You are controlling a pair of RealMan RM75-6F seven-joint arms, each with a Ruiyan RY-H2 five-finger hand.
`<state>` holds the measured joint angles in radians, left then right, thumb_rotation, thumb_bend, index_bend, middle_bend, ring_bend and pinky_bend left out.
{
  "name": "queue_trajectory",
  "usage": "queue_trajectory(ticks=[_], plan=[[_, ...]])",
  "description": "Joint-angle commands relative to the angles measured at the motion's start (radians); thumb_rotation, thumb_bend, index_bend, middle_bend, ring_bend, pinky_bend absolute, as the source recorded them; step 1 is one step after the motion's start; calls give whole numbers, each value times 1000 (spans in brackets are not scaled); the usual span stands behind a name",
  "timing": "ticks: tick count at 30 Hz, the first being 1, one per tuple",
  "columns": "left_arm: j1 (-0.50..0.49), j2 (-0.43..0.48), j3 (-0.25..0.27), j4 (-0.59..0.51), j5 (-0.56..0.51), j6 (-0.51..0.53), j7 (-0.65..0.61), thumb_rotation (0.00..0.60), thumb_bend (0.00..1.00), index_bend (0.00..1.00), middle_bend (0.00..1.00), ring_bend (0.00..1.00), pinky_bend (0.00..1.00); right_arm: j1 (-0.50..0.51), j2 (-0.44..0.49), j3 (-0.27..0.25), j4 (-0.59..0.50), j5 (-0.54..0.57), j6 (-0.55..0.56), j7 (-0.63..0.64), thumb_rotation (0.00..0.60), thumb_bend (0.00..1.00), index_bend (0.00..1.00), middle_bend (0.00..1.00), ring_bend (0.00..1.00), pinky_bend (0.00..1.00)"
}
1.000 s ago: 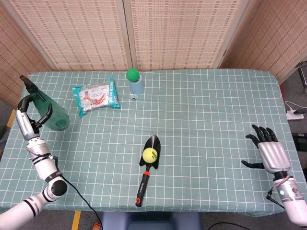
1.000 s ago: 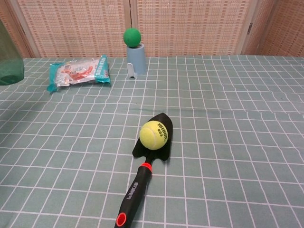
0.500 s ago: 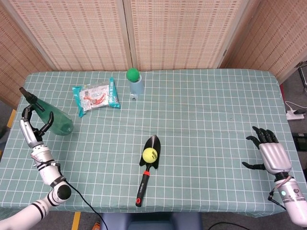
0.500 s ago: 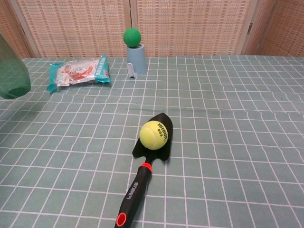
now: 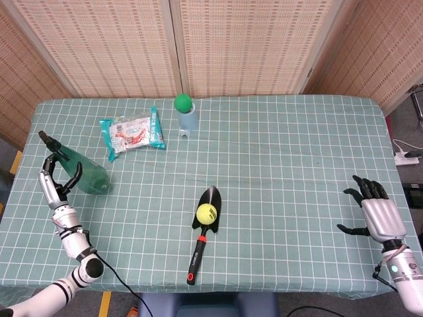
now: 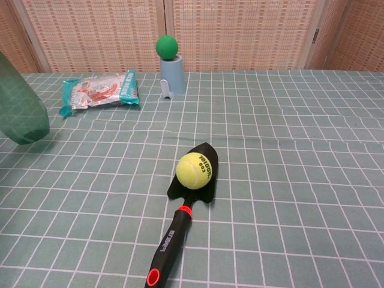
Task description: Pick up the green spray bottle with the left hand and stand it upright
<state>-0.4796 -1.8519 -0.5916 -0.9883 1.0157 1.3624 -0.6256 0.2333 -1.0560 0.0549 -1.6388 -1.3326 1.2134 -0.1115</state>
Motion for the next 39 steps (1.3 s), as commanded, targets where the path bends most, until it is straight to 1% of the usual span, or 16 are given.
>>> queue_trajectory(ticks=[1,16,18,29,34,39], plan=[[-1,-6,-3,15,-5,-11,-11,600,317,484,398,174,42,0,-1,0,1,0,-1,0,600,0,256,0,0,72],[1,-21,-12,56,-21,-55,-46,600,310,511,397,168,43,-1,-7,5,-2,16,-1,-23,600,0,257,0,0,81],[7,-27,-10,66,-36,-77,-47,600,310,512,397,168,43,-2,-9,5,-3,18,1,-28,600,0,257,0,0,84],[21,-27,-5,54,-31,-75,-42,600,309,513,384,159,43,-2,-9,7,-1,14,0,-15,600,0,261,0,0,86],[42,-17,18,27,-2,-54,-48,600,239,417,323,128,43,-2,-7,8,-1,9,-2,4,600,0,267,0,0,86],[75,-4,51,-15,24,-31,-41,600,209,320,280,103,42,-3,-6,10,-1,3,-1,26,600,0,274,0,0,86]])
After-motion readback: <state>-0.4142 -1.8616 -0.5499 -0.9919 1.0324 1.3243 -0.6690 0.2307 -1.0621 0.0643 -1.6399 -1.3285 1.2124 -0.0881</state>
